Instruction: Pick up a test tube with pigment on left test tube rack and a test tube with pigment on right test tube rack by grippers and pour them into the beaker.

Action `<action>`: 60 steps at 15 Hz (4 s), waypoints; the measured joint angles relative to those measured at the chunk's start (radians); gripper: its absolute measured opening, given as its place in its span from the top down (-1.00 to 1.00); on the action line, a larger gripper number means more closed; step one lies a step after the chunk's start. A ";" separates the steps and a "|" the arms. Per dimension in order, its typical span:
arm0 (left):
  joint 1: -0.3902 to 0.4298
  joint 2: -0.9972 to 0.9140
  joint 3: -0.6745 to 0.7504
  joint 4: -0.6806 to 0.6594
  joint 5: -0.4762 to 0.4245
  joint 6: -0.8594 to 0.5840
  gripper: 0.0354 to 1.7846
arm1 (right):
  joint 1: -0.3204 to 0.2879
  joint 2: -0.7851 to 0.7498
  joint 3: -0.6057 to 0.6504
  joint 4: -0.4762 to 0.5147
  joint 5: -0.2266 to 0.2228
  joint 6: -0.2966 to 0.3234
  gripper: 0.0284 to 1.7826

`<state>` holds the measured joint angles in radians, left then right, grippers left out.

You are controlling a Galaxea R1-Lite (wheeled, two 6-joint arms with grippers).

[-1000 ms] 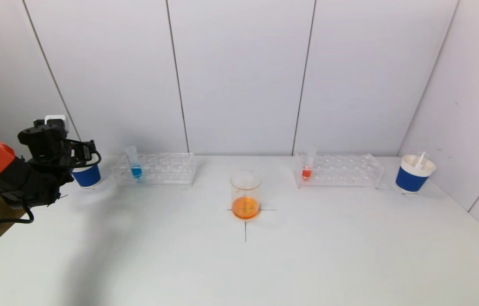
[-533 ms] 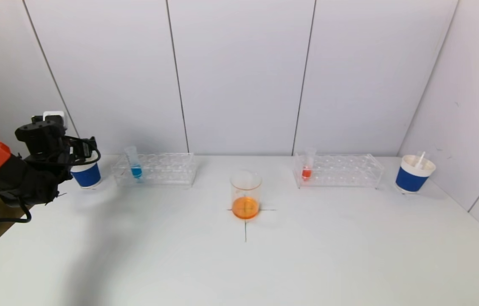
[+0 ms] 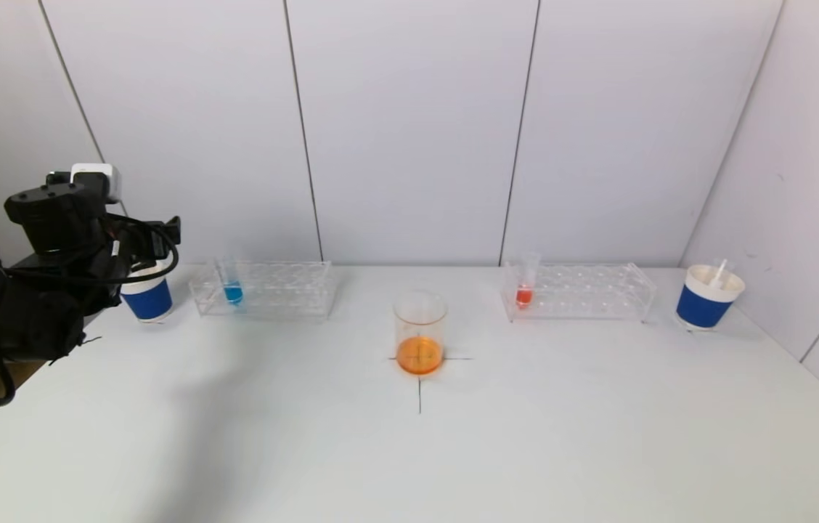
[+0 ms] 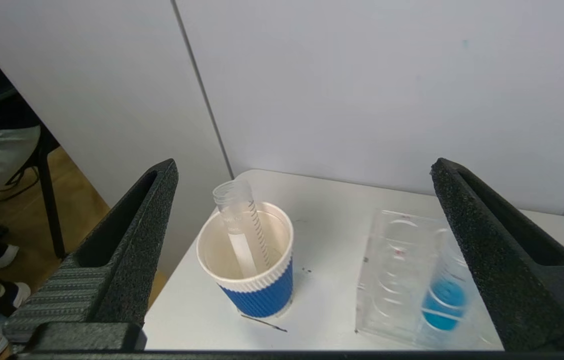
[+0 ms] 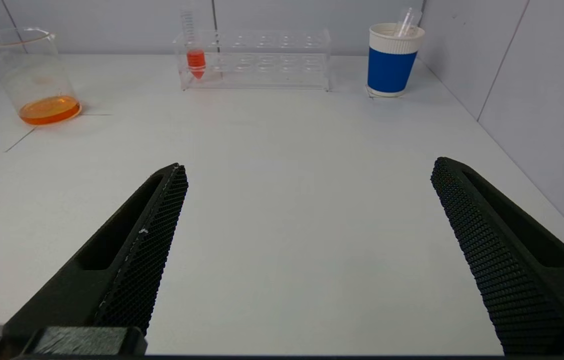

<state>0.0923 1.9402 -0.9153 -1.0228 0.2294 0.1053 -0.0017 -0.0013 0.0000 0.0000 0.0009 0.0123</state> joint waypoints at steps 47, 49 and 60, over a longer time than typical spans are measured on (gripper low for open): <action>-0.101 -1.942 0.908 1.022 -0.255 -0.035 -0.98 | 0.000 0.000 0.000 0.000 0.000 0.000 -0.99; -0.101 -1.942 0.913 1.021 -0.251 -0.049 -0.98 | 0.000 0.000 0.000 0.000 0.000 0.000 -0.99; -0.101 -1.942 0.915 1.019 -0.251 -0.082 -0.98 | 0.000 0.000 0.000 0.000 -0.001 0.001 -0.99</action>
<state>-0.0089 -0.0019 0.0000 -0.0043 -0.0215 0.0230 -0.0017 -0.0013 0.0000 0.0000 0.0000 0.0130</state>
